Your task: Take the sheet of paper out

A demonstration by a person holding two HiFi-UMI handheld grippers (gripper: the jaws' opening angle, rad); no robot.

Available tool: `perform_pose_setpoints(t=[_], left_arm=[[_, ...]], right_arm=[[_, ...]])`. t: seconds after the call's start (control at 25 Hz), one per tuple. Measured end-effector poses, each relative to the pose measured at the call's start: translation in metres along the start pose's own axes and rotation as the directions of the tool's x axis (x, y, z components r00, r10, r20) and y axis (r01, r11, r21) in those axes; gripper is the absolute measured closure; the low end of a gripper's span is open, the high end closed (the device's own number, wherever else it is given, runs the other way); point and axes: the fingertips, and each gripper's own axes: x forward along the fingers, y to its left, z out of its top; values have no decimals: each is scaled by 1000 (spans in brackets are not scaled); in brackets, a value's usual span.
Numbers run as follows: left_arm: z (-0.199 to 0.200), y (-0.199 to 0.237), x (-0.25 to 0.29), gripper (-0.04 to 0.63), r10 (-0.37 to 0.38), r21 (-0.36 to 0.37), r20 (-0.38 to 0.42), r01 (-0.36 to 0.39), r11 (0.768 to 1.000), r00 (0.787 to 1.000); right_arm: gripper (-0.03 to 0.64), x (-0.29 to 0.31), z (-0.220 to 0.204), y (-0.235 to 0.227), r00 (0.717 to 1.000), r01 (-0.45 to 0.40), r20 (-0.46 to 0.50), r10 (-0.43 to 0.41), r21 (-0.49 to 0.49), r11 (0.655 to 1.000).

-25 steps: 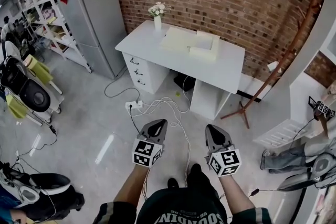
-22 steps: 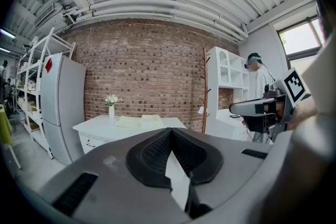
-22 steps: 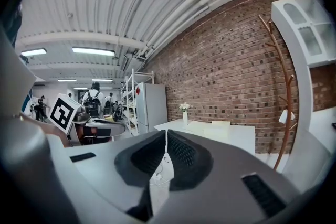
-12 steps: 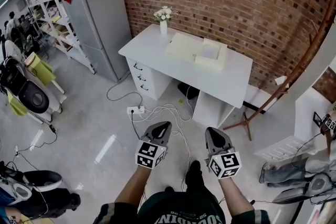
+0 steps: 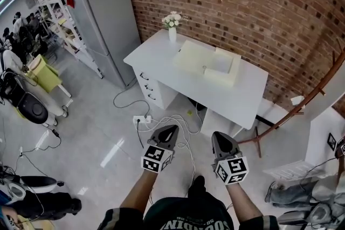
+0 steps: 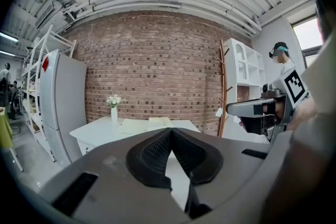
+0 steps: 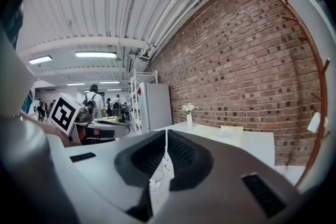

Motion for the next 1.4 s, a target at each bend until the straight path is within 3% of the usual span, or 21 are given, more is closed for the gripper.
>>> perform_pose_setpoints(t=[0.48,0.8,1.2,1.4], left_arm=[[12,-8,90,584,71,-27,8,-71,997,997],[16,0,108,584,97,-35,14,-97,995,995],[14,38,149,584,58,-39,-2,-58,998,998],[20,79,178,584,17,-27,-2,-17,999,1000]], right_arm=[[546,41,3,-84,996,-87,-15,86,-8,996],[546,58,2,-101,994,-108,-27,108,-5,994],[546,108,3,-121,997,-73,-38,73,-5,997],[546,155,9,-125,999,-32,-30,32,-9,999]])
